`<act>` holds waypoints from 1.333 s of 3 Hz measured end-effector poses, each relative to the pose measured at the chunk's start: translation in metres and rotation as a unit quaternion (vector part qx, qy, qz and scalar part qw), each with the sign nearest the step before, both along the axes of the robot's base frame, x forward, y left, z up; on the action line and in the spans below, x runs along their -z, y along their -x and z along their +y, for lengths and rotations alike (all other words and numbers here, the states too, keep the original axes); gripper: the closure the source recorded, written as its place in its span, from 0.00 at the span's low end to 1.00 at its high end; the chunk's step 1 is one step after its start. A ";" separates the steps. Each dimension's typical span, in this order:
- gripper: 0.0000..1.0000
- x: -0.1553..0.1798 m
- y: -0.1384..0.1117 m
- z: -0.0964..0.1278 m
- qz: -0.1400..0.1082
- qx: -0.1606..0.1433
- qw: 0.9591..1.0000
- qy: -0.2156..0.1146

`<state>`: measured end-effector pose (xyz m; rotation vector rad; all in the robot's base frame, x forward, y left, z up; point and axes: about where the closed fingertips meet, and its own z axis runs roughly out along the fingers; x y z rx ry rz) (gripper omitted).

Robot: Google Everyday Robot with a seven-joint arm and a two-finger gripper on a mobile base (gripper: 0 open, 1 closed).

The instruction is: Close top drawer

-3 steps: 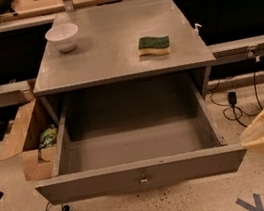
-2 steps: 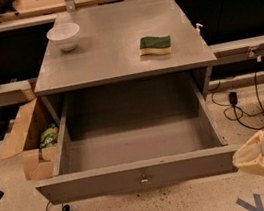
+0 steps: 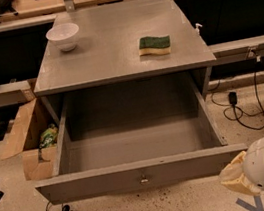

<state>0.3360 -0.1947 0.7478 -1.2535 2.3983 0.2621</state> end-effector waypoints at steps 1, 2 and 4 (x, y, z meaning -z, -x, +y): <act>1.00 0.055 -0.010 0.025 -0.001 -0.031 0.999 -0.031; 1.00 0.089 -0.029 0.040 -0.017 -0.071 0.996 -0.043; 1.00 0.136 -0.084 0.062 -0.036 -0.144 0.987 -0.056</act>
Offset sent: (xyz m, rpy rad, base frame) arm 0.0516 0.0572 -0.1336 0.1205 -0.0686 0.2349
